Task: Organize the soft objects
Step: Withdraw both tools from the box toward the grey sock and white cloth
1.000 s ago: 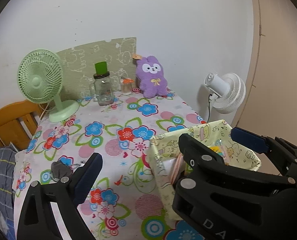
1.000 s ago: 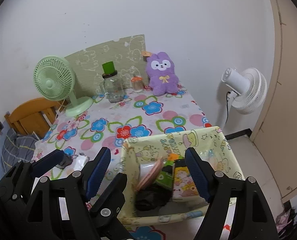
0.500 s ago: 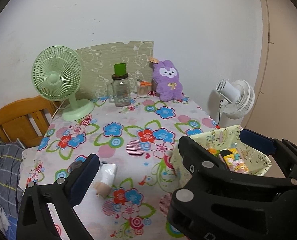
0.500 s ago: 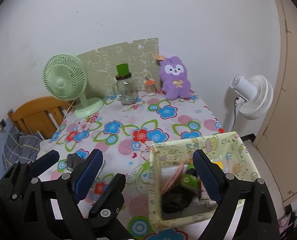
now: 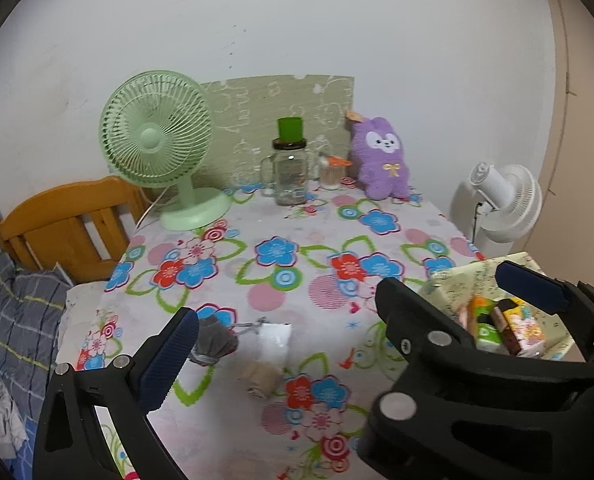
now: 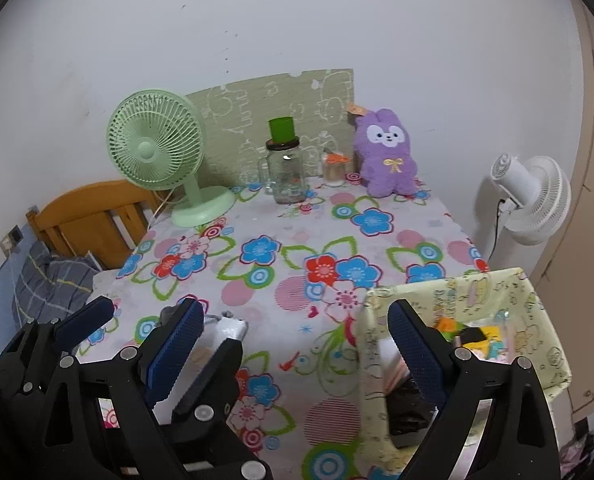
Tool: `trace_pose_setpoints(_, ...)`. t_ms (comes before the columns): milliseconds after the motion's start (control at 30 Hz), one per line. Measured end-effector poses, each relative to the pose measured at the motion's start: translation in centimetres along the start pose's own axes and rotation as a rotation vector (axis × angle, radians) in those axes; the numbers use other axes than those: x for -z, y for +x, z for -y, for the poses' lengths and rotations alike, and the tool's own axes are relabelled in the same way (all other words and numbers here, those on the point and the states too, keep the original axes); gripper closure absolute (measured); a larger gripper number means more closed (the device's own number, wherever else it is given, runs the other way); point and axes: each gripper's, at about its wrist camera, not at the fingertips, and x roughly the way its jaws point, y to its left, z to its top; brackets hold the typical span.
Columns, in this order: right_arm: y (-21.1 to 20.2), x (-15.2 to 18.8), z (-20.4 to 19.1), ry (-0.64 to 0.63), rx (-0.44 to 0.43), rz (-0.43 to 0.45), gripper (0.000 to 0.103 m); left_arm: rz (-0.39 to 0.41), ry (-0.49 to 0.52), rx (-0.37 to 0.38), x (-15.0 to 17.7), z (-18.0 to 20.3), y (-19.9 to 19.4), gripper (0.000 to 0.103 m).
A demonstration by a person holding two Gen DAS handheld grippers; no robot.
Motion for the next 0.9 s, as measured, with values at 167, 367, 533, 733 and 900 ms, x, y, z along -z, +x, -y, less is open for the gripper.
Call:
trace_pose_setpoints(167, 1.0, 0.1, -1.1, -0.011, -0.007, -0.006, 0.008, -0.013, -0.004, -0.010, 0.2, -1.2, 0.7, 0.000)
trace_pose_setpoints(367, 2.7, 0.3, -2.2, -0.012, -0.021, -0.026, 0.008, -0.032, -0.009, -0.020, 0.5, -2.5, 1.9, 0.000)
trace_pose_setpoints(533, 4.1, 0.5, -3.1, -0.009, -0.023, -0.042, 0.008, -0.050, -0.014, -0.037, 0.8, -3.8, 3.2, 0.000)
trace_pose_setpoints(733, 6.0, 0.8, -4.0, -0.005, -0.028, -0.066, 0.008, -0.080, -0.023, -0.057, 1.1, -5.4, 5.0, 0.000)
trace_pose_setpoints(900, 7.9, 1.1, -4.5, 0.007, -0.027, -0.094, 0.008, -0.109, -0.024, -0.066, 1.5, -6.5, 6.7, 0.000)
